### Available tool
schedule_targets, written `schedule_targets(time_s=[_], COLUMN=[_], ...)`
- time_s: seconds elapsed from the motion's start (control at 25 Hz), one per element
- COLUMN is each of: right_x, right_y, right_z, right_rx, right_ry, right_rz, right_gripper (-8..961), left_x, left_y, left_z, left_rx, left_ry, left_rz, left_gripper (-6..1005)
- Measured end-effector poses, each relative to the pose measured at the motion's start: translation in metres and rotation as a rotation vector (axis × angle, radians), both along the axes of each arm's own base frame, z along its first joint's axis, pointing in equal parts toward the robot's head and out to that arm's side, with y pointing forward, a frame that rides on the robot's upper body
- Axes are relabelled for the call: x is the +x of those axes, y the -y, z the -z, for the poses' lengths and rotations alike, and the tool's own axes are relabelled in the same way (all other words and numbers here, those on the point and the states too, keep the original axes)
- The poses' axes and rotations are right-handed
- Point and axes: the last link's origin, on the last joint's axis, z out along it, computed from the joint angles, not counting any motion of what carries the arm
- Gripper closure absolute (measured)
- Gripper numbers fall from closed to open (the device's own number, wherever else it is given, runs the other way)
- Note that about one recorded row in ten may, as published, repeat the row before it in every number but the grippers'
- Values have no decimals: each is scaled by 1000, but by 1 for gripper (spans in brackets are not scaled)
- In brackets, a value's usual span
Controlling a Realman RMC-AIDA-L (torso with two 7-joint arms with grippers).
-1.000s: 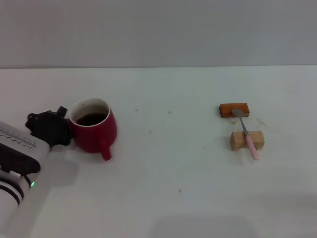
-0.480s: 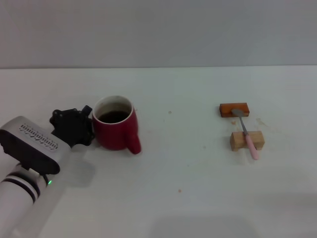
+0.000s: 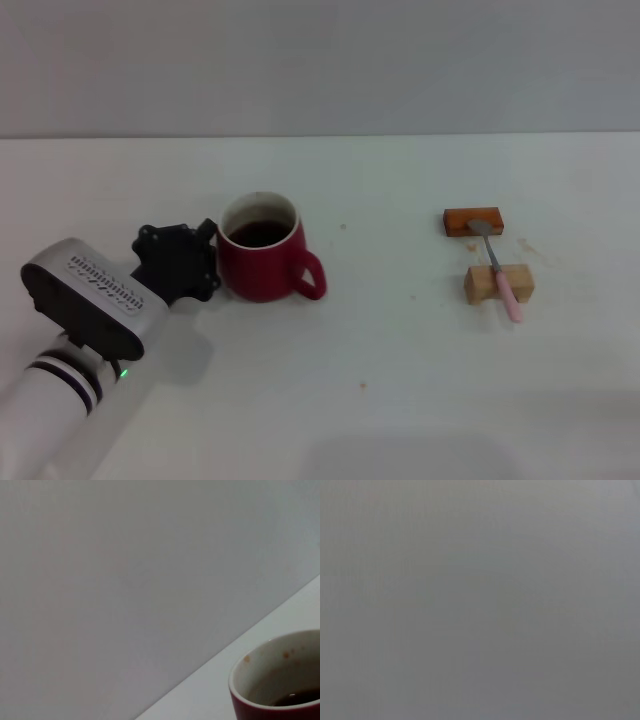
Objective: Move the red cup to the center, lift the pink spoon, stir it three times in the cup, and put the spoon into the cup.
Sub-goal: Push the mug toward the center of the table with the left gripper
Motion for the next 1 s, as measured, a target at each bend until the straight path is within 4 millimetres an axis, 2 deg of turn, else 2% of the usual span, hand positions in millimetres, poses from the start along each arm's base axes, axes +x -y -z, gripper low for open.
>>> schedule_targets(time_s=[0.32,0.4,0.8,0.96,1.0], right_x=[0,0,-1,-1,-2], right_y=[0,2,4,4,4], right_z=[0,0,0,1,3], right_rx=[2,5,7,4,-7], right_ry=[1,2,6,6,6], right_rz=[0,-2,-3,-5,-10], right_gripper=[192,192,193,193,193], left_x=[10,20,27,14,3], left_y=[2,4,6,9,14], left_z=[9,17,24,6,-12], left_rx=[-38,-68,-96,15,121], left_ry=[3,8,12,93,176], left_rz=[38,70,98,22,-37], left_gripper=[985,982,966,960,958])
